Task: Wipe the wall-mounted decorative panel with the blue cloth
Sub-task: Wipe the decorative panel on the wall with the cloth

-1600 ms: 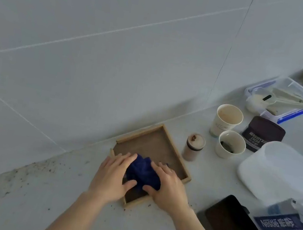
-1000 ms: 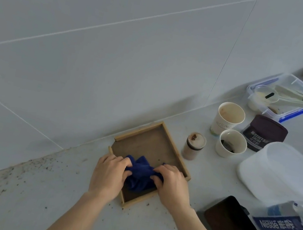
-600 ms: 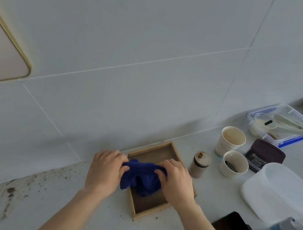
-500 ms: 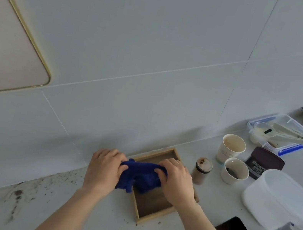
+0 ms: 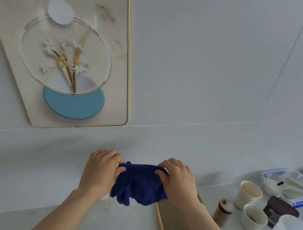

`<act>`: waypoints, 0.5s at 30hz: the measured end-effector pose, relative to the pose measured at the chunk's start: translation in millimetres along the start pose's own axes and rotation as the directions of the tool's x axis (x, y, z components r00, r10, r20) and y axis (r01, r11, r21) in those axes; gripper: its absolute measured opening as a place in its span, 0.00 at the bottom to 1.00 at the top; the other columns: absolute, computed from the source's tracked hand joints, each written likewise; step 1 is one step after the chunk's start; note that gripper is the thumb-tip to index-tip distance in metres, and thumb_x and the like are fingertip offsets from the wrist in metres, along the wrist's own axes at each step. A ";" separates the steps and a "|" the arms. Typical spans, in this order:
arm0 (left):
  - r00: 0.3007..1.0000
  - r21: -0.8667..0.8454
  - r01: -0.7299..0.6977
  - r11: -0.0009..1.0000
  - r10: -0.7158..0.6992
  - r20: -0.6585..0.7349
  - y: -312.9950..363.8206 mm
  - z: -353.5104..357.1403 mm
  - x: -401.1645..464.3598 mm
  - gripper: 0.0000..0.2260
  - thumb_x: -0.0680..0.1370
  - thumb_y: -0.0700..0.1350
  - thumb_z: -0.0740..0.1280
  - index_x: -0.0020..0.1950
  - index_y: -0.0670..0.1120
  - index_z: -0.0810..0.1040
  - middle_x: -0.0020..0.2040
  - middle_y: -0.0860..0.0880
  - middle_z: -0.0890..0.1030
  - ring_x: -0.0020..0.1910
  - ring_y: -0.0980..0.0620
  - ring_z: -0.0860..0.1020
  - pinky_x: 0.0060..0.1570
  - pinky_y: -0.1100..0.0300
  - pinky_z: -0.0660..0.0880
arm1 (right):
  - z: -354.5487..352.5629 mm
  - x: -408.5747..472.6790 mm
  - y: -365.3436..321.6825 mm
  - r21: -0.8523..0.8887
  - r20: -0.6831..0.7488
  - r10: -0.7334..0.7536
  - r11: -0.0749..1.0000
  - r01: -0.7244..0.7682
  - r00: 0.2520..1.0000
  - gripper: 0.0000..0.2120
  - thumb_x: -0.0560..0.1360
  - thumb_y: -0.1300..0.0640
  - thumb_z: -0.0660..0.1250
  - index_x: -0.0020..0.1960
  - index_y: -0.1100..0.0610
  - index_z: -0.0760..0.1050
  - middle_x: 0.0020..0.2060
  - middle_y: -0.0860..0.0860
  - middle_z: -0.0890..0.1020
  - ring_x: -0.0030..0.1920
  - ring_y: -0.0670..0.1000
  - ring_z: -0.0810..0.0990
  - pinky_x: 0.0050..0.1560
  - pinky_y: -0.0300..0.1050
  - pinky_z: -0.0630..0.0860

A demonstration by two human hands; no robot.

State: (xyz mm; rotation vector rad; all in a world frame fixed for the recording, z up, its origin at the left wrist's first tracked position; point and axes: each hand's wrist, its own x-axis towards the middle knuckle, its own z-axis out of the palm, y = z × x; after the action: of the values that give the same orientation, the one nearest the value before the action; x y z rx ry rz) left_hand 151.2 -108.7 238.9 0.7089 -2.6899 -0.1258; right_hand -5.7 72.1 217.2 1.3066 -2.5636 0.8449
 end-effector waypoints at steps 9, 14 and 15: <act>0.983 -0.013 0.043 0.999 -0.045 -0.177 -79.4 -84.1 -19.3 0.08 0.83 0.54 0.63 0.55 0.55 0.80 0.53 0.58 0.81 0.57 0.52 0.77 0.63 0.59 0.67 | -16.5 32.8 -114.3 -0.026 -0.091 -0.110 0.994 0.108 0.990 0.09 0.84 0.47 0.62 0.56 0.45 0.81 0.51 0.43 0.76 0.53 0.50 0.75 0.51 0.43 0.68; 0.961 -0.033 0.053 0.998 -0.060 -0.269 -106.7 -114.7 -19.5 0.07 0.83 0.55 0.64 0.52 0.55 0.80 0.50 0.58 0.81 0.53 0.51 0.77 0.58 0.59 0.70 | -28.3 49.0 -158.5 0.006 -0.082 -0.070 0.998 0.070 0.994 0.07 0.83 0.45 0.62 0.55 0.41 0.79 0.44 0.42 0.75 0.46 0.47 0.74 0.42 0.42 0.68; 0.957 -0.043 0.052 0.998 -0.062 -0.284 -110.0 -120.1 -18.6 0.07 0.82 0.55 0.64 0.52 0.55 0.80 0.50 0.58 0.81 0.53 0.51 0.78 0.58 0.59 0.71 | -30.9 52.2 -165.3 0.021 -0.078 -0.046 0.999 0.048 0.996 0.06 0.82 0.45 0.63 0.54 0.41 0.79 0.43 0.42 0.77 0.44 0.48 0.75 0.41 0.43 0.69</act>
State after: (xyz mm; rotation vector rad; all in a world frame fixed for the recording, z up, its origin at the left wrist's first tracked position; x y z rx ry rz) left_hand 260.2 -194.7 326.0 0.7330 -2.3882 -0.0783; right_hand 87.7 -24.5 331.0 1.3086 -2.4619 0.9006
